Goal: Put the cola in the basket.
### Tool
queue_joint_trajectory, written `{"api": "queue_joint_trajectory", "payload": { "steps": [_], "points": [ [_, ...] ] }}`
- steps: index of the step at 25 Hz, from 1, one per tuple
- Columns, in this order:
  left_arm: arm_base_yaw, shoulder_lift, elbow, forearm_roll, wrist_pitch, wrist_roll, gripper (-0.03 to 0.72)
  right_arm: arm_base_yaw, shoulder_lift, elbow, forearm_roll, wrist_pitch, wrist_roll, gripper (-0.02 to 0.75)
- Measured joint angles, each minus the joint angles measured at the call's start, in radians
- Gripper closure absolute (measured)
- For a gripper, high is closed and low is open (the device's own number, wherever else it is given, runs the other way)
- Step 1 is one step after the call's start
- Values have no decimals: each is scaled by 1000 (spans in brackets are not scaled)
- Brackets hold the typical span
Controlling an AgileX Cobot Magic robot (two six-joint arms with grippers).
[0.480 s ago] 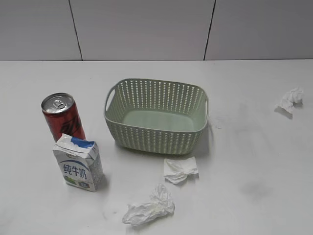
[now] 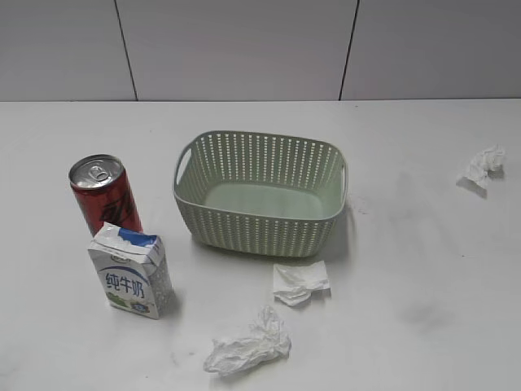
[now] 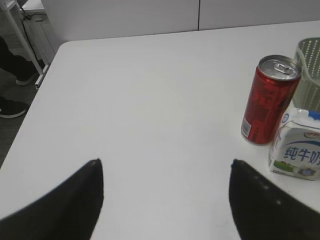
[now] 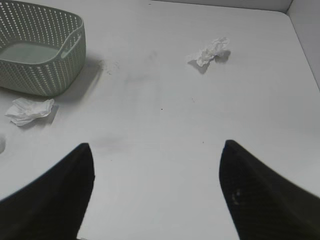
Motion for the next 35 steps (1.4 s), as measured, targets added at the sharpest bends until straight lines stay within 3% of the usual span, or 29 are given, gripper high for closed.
{"api": "queue_joint_trajectory", "payload": {
  "steps": [8, 15, 22, 29, 35],
  "points": [
    [0, 214, -96, -5, -32, 0, 99, 0, 0, 0, 0, 0, 0, 148],
    [-17, 510, -195, -108, -112, 66, 99, 0, 0, 0, 0, 0, 0, 148],
    [-169, 791, -335, -98, -146, 103, 99, 0, 0, 0, 0, 0, 0, 148],
    [-328, 1164, -556, -49, -78, 168, 95, 0, 0, 0, 0, 0, 0, 148],
    [-378, 1434, -682, -64, -52, 170, 62, 0, 0, 0, 0, 0, 0, 148]
  ]
}}
